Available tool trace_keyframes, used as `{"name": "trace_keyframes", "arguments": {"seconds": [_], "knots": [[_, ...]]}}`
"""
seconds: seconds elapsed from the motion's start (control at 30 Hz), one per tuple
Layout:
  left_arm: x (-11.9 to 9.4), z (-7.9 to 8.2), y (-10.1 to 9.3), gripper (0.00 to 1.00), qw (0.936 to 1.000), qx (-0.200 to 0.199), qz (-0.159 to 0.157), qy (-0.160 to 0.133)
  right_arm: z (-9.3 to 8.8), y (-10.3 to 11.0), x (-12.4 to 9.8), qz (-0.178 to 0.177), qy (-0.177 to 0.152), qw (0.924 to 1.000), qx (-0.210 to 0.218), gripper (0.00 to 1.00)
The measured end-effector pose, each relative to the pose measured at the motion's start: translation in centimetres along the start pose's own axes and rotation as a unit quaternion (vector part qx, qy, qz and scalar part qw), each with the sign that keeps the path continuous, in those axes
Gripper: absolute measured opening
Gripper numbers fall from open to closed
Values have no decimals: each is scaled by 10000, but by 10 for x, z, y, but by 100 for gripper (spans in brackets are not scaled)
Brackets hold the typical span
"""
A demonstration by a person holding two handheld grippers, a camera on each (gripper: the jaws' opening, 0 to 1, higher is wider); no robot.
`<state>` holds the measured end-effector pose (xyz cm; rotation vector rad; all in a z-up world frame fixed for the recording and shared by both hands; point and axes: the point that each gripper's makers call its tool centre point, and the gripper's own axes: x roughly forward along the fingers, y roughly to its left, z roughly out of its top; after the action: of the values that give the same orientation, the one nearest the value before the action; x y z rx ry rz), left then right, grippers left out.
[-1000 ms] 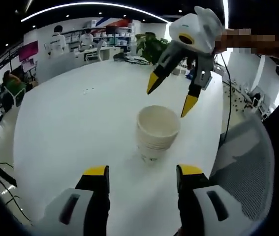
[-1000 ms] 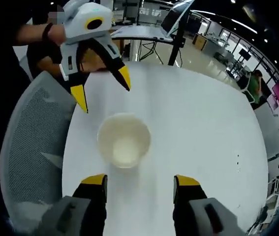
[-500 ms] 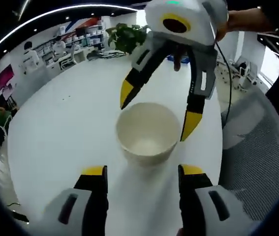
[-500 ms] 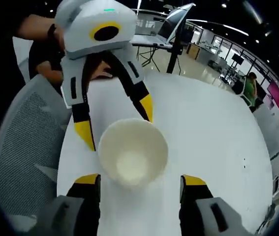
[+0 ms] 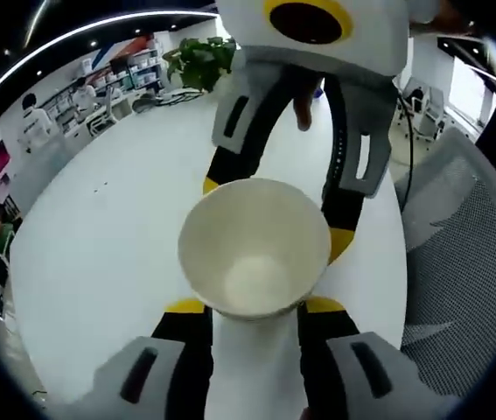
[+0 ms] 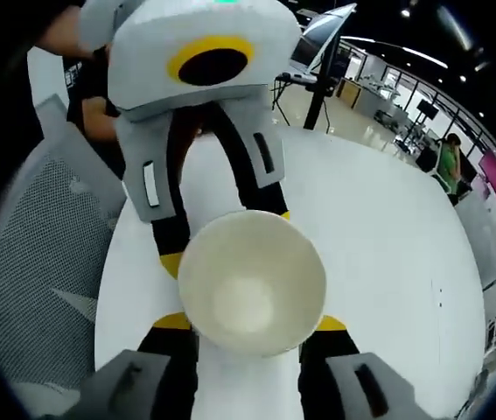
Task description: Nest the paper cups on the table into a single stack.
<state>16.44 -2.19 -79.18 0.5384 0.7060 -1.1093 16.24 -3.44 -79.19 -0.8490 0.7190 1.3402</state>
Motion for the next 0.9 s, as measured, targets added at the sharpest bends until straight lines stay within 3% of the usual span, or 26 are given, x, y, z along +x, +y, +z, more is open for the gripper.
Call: {"name": "trace_keyframes", "arguments": {"seconds": [0.1, 0.6, 0.9], "knots": [[0, 2, 4, 36, 10000, -18, -31, 2, 2, -4, -2, 2, -22, 10000, -6, 43], [16, 25, 61, 34, 9998, 162, 32, -53, -5, -68, -3, -279, -91, 9994, 203, 42], [32, 32, 74, 34, 9995, 275, -95, 74, -17, -87, 0, -302, -23, 9987, 421, 42]]}}
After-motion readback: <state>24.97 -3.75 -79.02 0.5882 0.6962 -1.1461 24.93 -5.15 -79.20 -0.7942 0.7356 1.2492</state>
